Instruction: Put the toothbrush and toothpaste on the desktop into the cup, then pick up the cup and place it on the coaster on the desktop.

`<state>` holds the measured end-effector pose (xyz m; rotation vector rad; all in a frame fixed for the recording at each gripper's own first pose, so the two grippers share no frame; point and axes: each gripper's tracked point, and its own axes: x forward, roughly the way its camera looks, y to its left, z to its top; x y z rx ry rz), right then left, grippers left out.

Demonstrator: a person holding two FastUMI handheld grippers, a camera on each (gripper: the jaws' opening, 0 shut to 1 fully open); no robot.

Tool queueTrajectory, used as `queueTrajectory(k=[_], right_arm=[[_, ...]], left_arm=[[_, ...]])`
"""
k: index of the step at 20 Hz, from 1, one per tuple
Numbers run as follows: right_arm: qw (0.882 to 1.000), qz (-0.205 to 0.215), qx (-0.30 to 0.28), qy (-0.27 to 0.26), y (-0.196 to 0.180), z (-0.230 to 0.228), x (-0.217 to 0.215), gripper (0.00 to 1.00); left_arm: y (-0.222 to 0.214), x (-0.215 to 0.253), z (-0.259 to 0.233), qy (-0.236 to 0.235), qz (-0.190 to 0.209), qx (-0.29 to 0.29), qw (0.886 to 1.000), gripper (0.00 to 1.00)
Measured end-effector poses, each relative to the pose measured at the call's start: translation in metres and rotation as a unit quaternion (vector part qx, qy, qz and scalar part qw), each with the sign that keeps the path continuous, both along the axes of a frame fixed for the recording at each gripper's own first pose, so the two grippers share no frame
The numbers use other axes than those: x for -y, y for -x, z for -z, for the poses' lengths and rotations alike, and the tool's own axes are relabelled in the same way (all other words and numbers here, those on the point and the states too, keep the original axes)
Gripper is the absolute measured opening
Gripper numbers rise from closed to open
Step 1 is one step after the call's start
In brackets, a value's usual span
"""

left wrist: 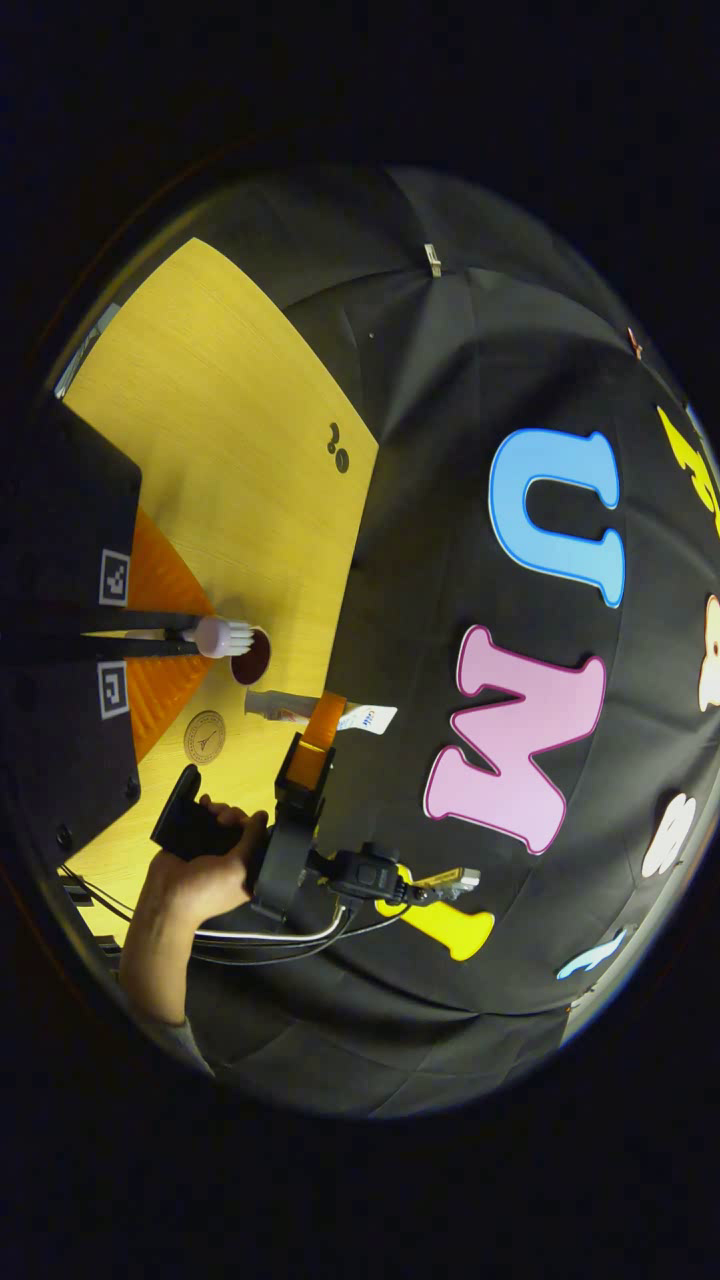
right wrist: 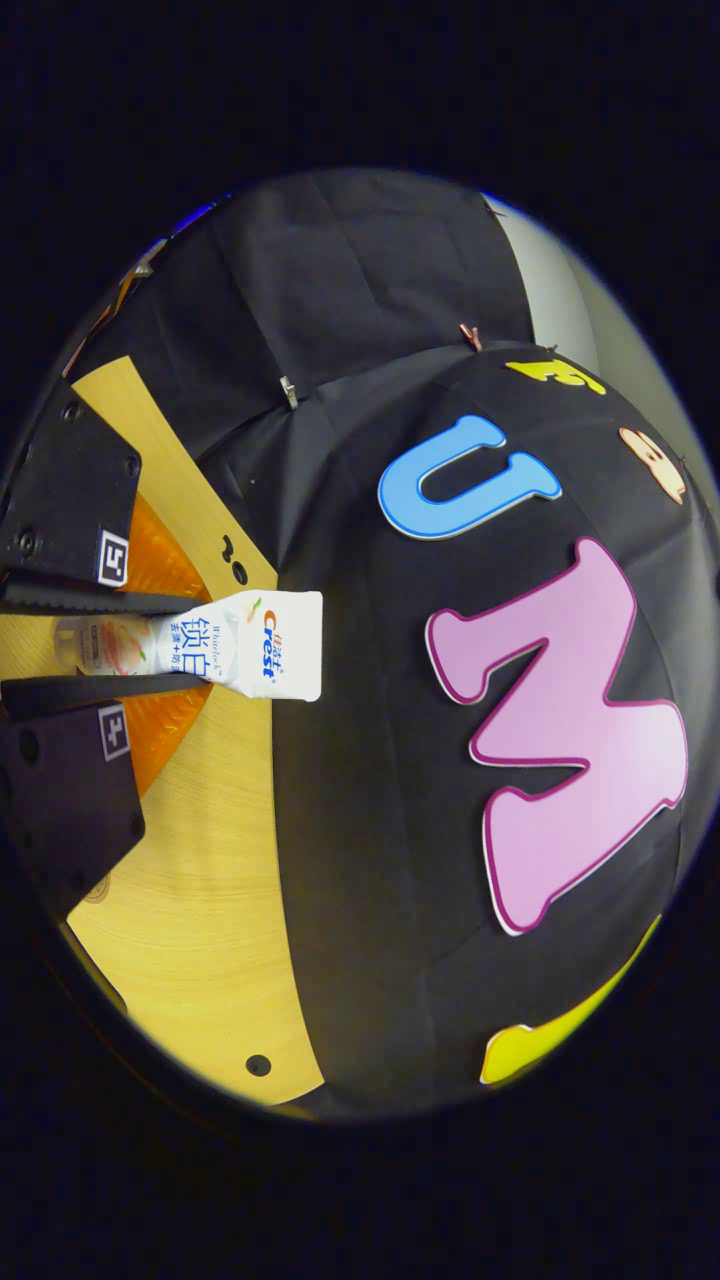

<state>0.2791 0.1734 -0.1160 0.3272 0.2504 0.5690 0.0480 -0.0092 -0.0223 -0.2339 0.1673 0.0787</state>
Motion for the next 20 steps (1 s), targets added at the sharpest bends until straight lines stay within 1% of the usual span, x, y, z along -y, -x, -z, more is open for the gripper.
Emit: queueTrajectory(k=[3, 7, 9, 13, 14, 16, 17, 18, 19, 20], right_arm=[[1.000, -0.006, 0.011, 0.017, -0.014, 0.018, -0.012, 0.28], [0.999, -0.007, 0.005, 0.047, -0.029, 0.048, -0.017, 0.28], [0.998, -0.008, 0.003, 0.057, -0.033, 0.060, -0.018, 0.28], [0.996, -0.026, 0.006, 0.084, -0.030, 0.079, -0.025, 0.28], [0.996, -0.032, 0.004, 0.087, -0.038, 0.074, -0.028, 0.28], [0.995, -0.038, -0.002, 0.094, -0.035, 0.080, -0.029, 0.29], [0.994, -0.041, -0.005, 0.098, -0.032, 0.084, -0.029, 0.24], [0.993, -0.045, -0.011, 0.104, -0.029, 0.089, -0.028, 0.31], [0.993, -0.051, -0.013, 0.108, -0.025, 0.092, -0.028, 0.27], [0.992, -0.055, -0.015, 0.117, -0.021, 0.095, -0.027, 0.32]], left_arm=[[0.007, -0.008, 0.005, 0.006, -0.020, -0.002, 1.000, 0.06], [0.019, -0.011, 0.016, 0.015, -0.038, -0.012, 0.999, 0.06], [0.024, -0.012, 0.020, 0.016, -0.044, -0.016, 0.999, 0.06], [0.028, -0.015, 0.026, 0.023, -0.053, -0.021, 0.998, 0.06], [0.028, -0.015, 0.028, 0.025, -0.054, -0.022, 0.998, 0.06], [0.025, -0.015, 0.029, 0.026, -0.054, -0.023, 0.998, 0.06], [0.024, -0.015, 0.028, 0.025, -0.053, -0.023, 0.998, 0.06], [0.024, -0.014, 0.028, 0.023, -0.052, -0.024, 0.998, 0.06], [0.023, -0.014, 0.027, 0.022, -0.051, -0.024, 0.998, 0.06], [0.021, -0.013, 0.027, 0.023, -0.048, -0.025, 0.998, 0.06]])
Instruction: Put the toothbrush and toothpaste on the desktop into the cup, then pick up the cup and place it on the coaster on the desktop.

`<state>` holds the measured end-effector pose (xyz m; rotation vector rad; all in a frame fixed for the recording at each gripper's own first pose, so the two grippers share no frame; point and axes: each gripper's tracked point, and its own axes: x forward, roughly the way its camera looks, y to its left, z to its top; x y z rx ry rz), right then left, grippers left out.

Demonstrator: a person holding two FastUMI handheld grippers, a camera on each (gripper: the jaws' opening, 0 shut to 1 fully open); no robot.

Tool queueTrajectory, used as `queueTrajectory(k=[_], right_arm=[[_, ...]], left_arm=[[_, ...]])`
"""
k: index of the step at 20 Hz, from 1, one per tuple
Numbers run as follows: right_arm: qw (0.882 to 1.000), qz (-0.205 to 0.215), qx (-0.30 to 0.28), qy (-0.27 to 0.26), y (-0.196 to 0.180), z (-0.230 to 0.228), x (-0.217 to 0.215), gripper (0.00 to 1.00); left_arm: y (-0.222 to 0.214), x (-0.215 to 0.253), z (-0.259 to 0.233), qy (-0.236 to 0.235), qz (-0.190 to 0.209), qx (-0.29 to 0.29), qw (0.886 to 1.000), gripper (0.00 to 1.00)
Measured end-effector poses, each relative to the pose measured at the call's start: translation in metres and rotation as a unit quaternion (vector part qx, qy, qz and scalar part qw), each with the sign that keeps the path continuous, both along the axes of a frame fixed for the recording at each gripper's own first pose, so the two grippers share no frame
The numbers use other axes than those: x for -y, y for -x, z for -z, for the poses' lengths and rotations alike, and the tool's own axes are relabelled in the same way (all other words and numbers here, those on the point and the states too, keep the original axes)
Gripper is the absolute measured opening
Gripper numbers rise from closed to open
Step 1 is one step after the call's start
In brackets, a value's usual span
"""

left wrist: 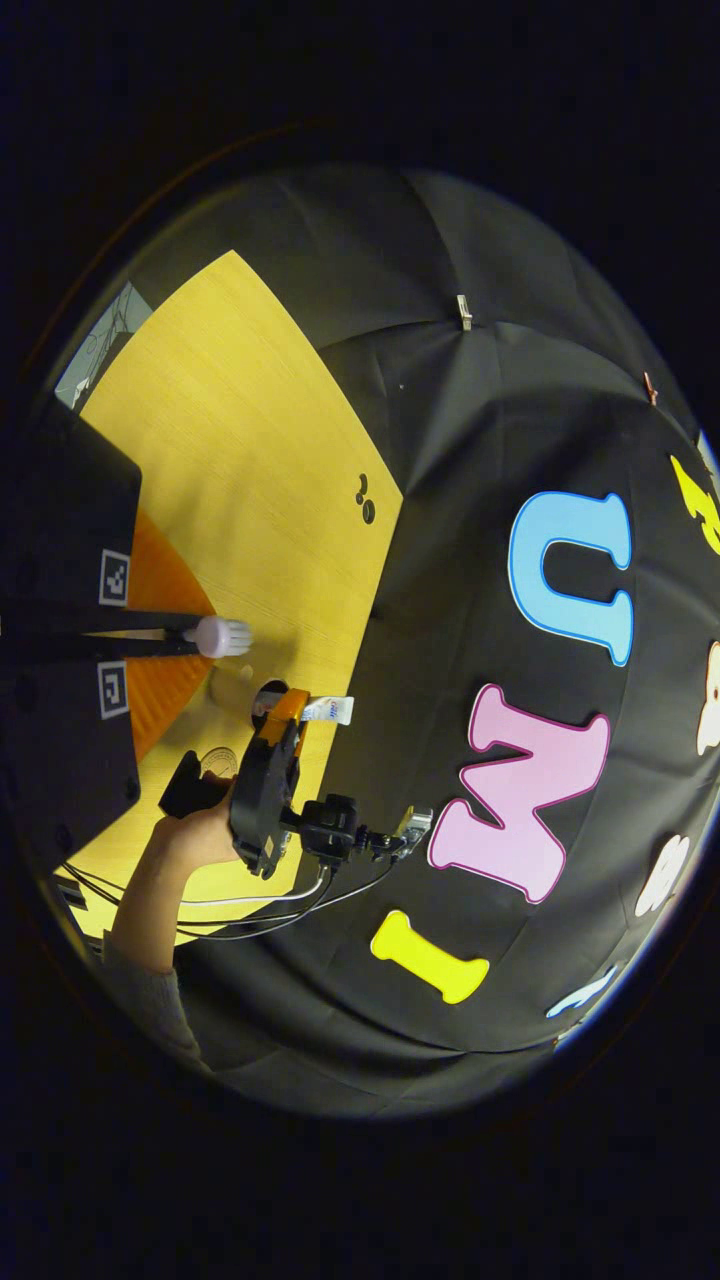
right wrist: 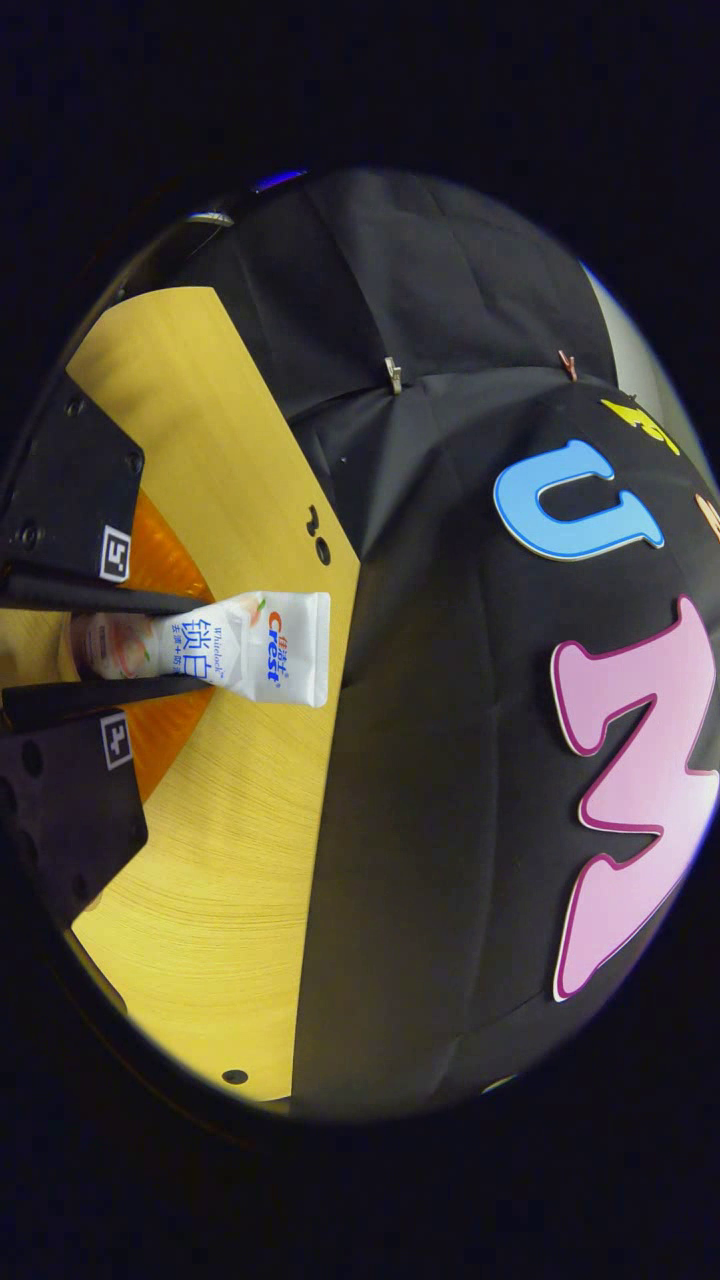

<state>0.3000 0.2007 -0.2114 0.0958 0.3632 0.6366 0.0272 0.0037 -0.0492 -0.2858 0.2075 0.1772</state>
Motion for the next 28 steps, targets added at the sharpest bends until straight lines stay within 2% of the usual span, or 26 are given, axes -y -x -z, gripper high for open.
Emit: queueTrajectory(k=[2, 3, 5, 6, 9, 10, 11, 12, 14, 17, 22, 23, 24, 28], right_arm=[[1.000, -0.001, 0.010, 0.015, 0.001, 0.000, 0.001, 0.34], [1.000, -0.002, 0.010, 0.021, 0.003, 0.000, 0.002, 0.29], [0.999, -0.005, 0.012, 0.031, 0.001, -0.002, 0.001, 0.33], [0.999, -0.007, 0.012, 0.035, 0.001, -0.003, 0.001, 0.42], [0.999, -0.024, -0.008, 0.047, 0.017, 0.009, -0.001, 0.46], [0.998, -0.023, -0.006, 0.052, 0.018, 0.008, 0.000, 0.51], [0.998, -0.023, -0.003, 0.056, 0.018, 0.005, 0.001, 0.51], [0.998, -0.022, 0.001, 0.058, 0.019, 0.002, 0.001, 0.48], [0.998, -0.022, 0.005, 0.058, 0.022, -0.007, 0.003, 0.55], [0.999, -0.019, 0.018, 0.037, 0.027, -0.033, 0.008, 0.55], [0.999, 0.010, 0.035, -0.017, 0.044, -0.094, 0.048, 0.55], [0.999, 0.018, 0.036, -0.021, 0.049, -0.104, 0.063, 0.60], [0.999, 0.027, 0.035, -0.021, 0.056, -0.108, 0.079, 0.55], [0.997, 0.065, 0.031, -0.005, 0.091, -0.119, 0.151, 0.58]], left_arm=[[-0.003, 0.001, -0.001, -0.001, 0.004, -0.001, 1.000, 0.06], [-0.005, 0.002, -0.001, -0.002, 0.006, -0.002, 1.000, 0.06], [-0.007, 0.004, -0.004, -0.004, 0.012, -0.002, 1.000, 0.06], [-0.010, 0.005, -0.005, -0.004, 0.015, -0.001, 1.000, 0.06], [-0.016, 0.007, -0.009, -0.006, 0.024, 0.000, 1.000, 0.06], [-0.019, 0.007, -0.009, -0.006, 0.026, 0.000, 1.000, 0.06], [-0.022, 0.007, -0.010, -0.005, 0.029, -0.001, 1.000, 0.06], [-0.024, 0.008, -0.010, -0.004, 0.031, -0.001, 0.999, 0.06], [-0.030, 0.009, -0.014, 0.000, 0.038, 0.002, 0.999, 0.06], [-0.042, 0.011, -0.027, -0.002, 0.049, 0.017, 0.999, 0.06], [-0.077, 0.016, -0.063, -0.012, 0.067, 0.065, 0.996, 0.06], [-0.085, 0.020, -0.071, -0.013, 0.073, 0.075, 0.994, 0.06], [-0.096, 0.021, -0.077, -0.016, 0.078, 0.084, 0.993, 0.06], [-0.134, 0.033, -0.086, -0.028, 0.088, 0.109, 0.990, 0.06]])
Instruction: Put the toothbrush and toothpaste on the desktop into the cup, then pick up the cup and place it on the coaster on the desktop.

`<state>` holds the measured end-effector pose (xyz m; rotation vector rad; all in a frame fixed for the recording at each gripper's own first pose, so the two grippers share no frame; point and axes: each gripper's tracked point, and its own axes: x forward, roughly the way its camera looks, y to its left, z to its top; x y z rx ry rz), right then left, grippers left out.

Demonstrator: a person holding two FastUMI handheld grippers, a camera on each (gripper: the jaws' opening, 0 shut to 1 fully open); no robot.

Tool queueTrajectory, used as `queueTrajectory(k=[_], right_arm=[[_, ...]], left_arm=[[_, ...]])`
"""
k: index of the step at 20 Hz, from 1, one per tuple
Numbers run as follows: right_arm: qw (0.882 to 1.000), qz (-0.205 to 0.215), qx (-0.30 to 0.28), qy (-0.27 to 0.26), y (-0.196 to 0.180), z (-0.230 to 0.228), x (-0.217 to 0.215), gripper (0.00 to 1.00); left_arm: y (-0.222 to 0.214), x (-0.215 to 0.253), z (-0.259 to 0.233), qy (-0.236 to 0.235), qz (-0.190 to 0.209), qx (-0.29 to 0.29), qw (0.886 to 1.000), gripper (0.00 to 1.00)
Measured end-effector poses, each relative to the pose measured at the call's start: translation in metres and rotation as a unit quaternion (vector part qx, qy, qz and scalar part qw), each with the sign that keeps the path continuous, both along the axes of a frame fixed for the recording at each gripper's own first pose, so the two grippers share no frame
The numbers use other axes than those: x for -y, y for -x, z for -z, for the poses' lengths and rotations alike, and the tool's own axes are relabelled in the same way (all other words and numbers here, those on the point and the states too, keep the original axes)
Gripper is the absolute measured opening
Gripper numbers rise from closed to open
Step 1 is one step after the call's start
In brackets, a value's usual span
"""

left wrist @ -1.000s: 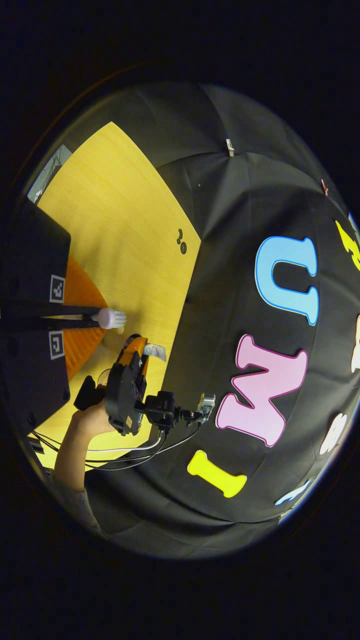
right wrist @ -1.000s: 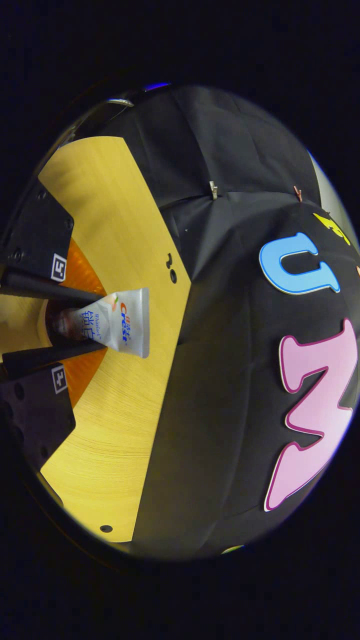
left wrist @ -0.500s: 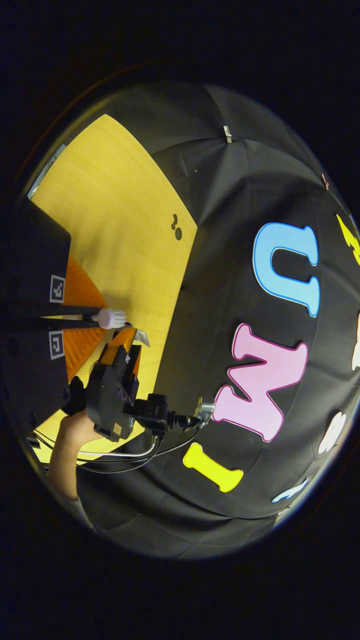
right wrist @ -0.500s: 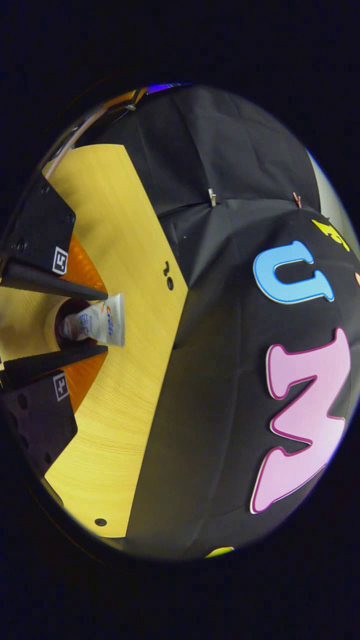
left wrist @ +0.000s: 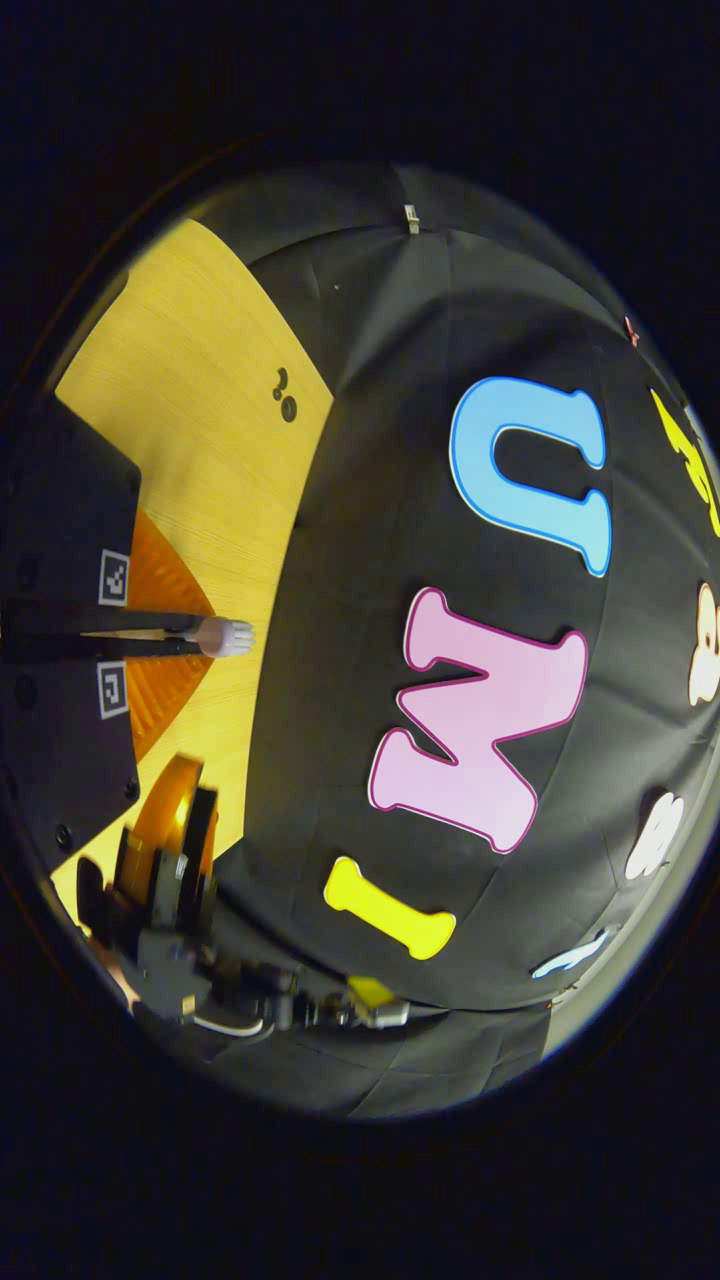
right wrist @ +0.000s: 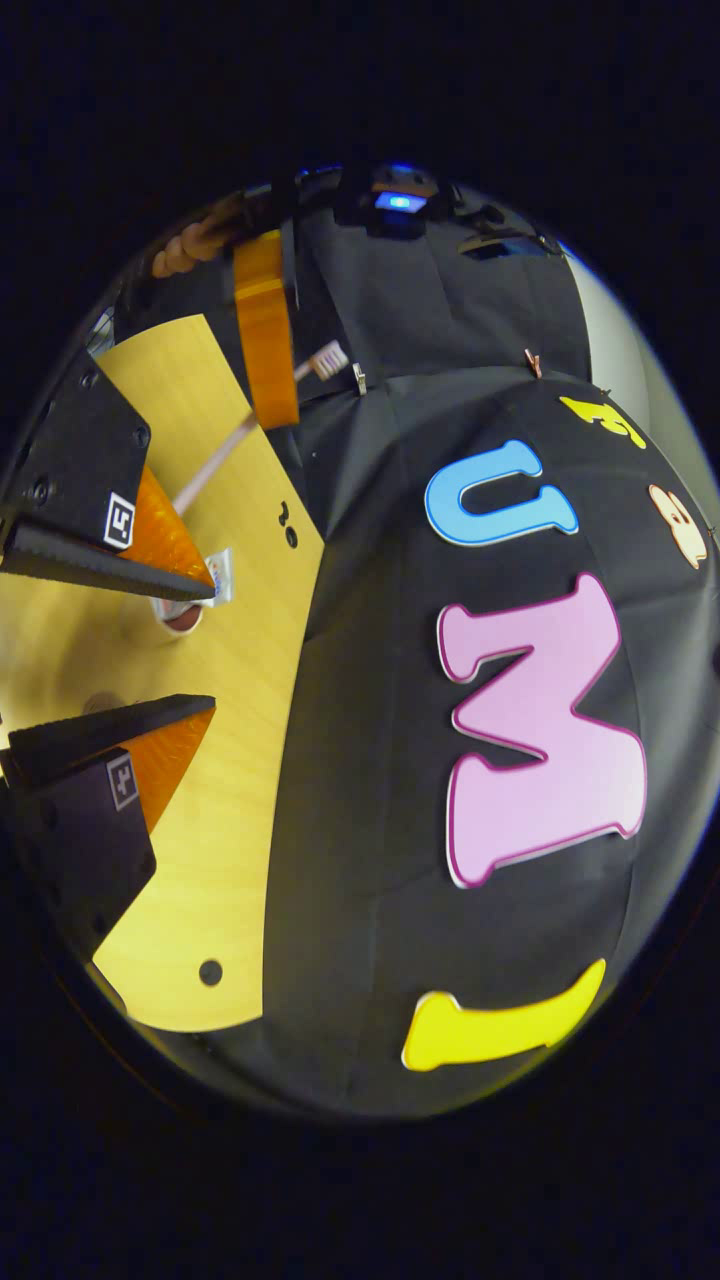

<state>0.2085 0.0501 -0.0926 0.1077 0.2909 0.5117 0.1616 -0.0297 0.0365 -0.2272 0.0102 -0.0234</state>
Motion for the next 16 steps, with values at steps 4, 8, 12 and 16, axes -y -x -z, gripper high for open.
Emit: queueTrajectory(k=[4, 8, 12, 16], right_arm=[[0.999, 0.043, -0.019, -0.009, 0.045, -0.002, 0.053, 0.58], [0.996, 0.085, -0.037, -0.004, 0.082, 0.009, 0.099, 0.58], [0.990, 0.127, -0.061, -0.009, 0.106, 0.024, 0.136, 0.58], [0.985, 0.154, -0.074, -0.013, 0.123, 0.032, 0.158, 0.58]], left_arm=[[-0.035, 0.000, 0.007, -0.006, -0.009, 0.021, 1.000, 0.06], [-0.064, -0.005, 0.029, -0.024, -0.023, 0.013, 0.999, 0.06], [-0.090, -0.004, 0.057, -0.021, -0.030, -0.007, 0.999, 0.06], [-0.101, 0.005, 0.089, -0.030, -0.029, -0.027, 0.999, 0.06]])
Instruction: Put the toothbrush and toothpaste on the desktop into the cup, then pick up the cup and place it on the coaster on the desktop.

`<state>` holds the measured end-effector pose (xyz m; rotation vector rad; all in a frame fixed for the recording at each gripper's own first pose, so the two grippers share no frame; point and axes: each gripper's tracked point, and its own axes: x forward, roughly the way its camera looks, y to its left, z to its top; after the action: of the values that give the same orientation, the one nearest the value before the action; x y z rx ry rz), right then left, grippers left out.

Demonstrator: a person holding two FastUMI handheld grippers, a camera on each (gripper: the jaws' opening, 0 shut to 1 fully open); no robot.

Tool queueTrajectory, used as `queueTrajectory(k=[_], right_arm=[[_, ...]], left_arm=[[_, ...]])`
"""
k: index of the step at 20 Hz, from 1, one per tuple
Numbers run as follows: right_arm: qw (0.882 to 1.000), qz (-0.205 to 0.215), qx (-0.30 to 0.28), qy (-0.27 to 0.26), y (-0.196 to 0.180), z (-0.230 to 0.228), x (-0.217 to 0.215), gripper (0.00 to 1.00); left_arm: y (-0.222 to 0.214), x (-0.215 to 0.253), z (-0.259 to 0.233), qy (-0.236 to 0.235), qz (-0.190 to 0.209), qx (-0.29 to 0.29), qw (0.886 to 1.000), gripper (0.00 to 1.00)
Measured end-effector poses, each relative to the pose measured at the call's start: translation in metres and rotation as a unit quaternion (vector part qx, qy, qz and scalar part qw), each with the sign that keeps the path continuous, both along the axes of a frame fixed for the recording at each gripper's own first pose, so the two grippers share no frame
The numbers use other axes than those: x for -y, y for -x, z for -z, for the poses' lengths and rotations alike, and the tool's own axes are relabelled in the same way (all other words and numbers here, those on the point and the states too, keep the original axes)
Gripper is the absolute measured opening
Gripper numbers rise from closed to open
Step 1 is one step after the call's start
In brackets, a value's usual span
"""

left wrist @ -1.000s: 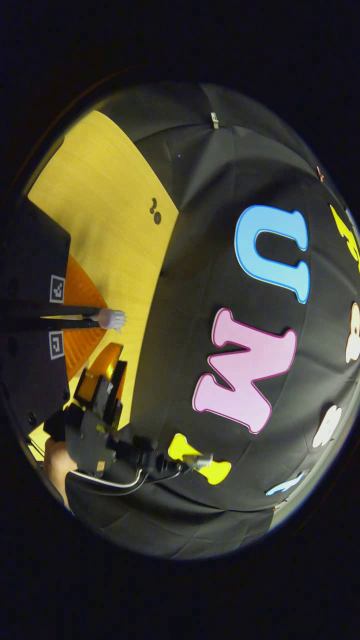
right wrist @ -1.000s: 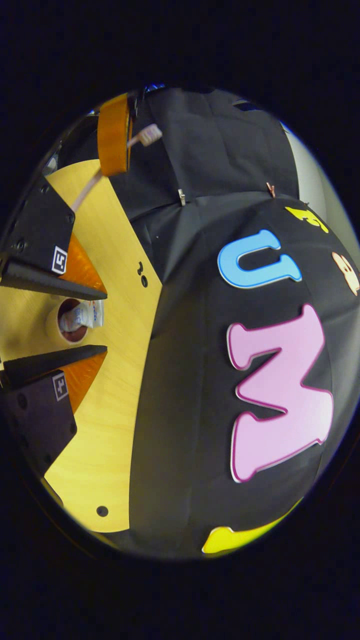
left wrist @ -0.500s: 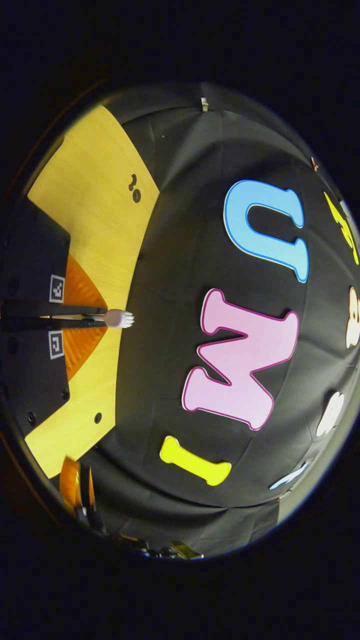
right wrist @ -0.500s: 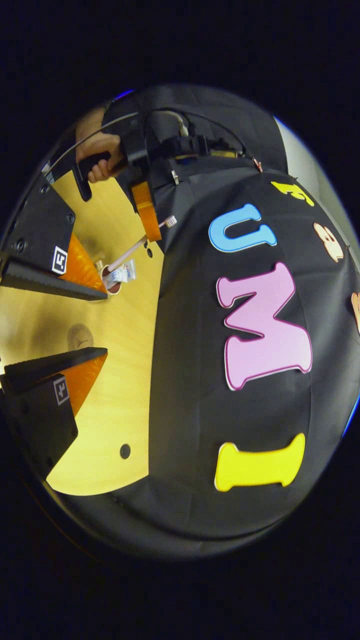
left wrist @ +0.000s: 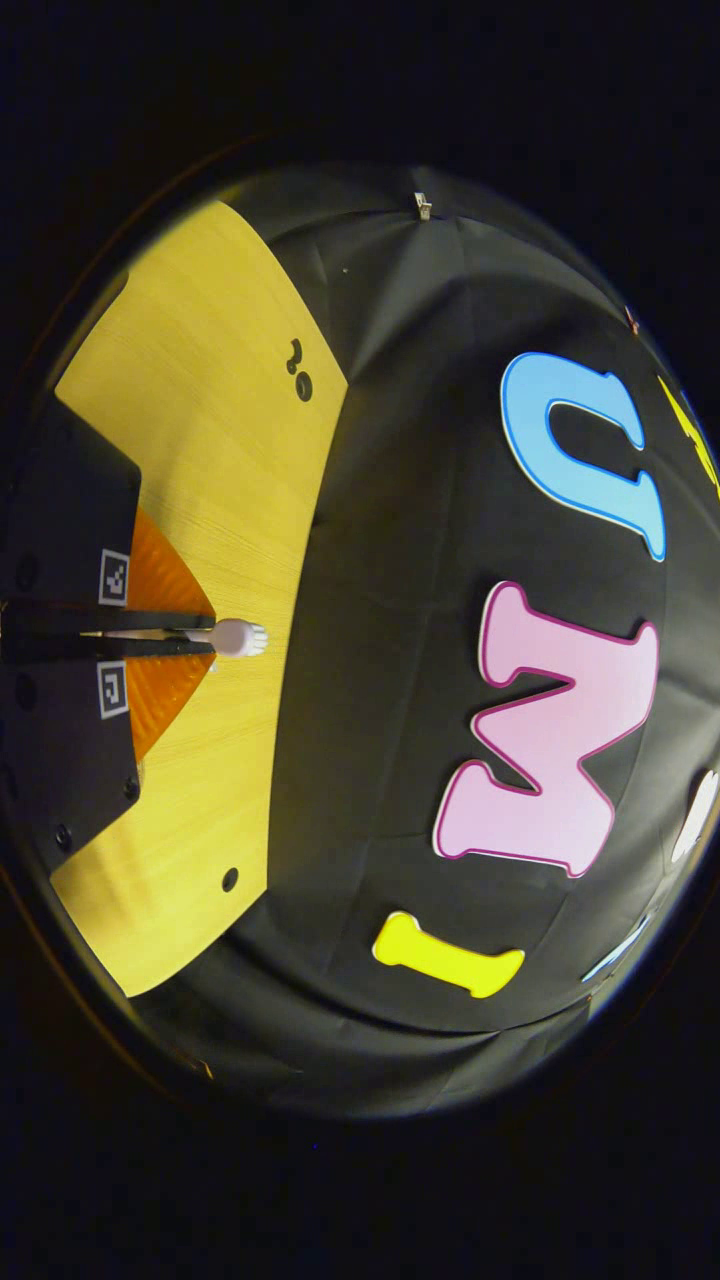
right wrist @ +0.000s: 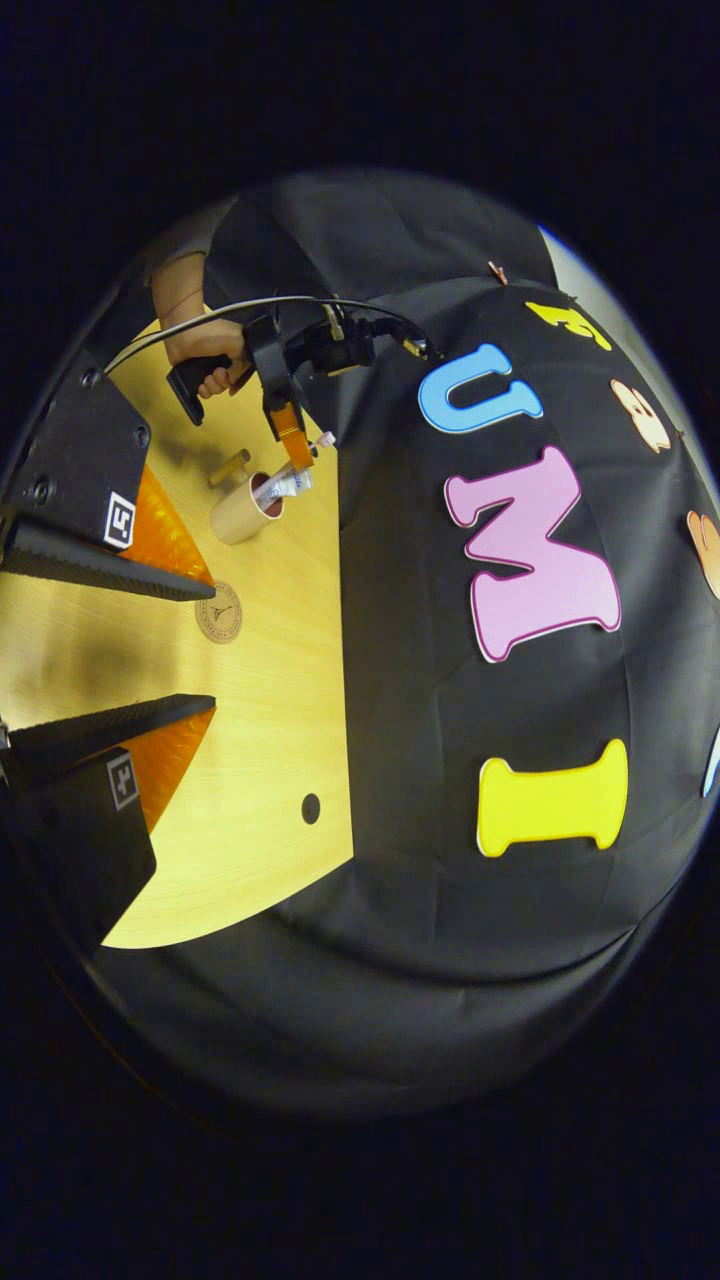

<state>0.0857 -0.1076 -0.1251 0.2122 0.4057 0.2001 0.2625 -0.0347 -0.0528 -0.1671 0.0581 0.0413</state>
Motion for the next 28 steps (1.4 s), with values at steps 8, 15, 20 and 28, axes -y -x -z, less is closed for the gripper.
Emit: queueTrajectory(k=[8, 15, 20, 28], right_arm=[[1.000, 0.017, -0.003, -0.003, 0.017, 0.003, 0.011, 0.58], [1.000, 0.021, 0.000, -0.012, 0.015, 0.000, 0.007, 0.58], [1.000, 0.022, 0.004, -0.018, 0.014, -0.004, 0.004, 0.58], [0.999, 0.022, 0.009, -0.026, 0.010, -0.004, 0.002, 0.58]], left_arm=[[-0.012, 0.007, 0.034, -0.001, -0.004, -0.024, 1.000, 0.06], [-0.012, 0.025, 0.057, 0.031, 0.046, -0.077, 0.995, 0.26], [-0.001, 0.032, 0.049, 0.049, 0.071, -0.082, 0.993, 0.50], [0.045, 0.008, 0.016, 0.045, 0.102, -0.080, 0.991, 0.70]])
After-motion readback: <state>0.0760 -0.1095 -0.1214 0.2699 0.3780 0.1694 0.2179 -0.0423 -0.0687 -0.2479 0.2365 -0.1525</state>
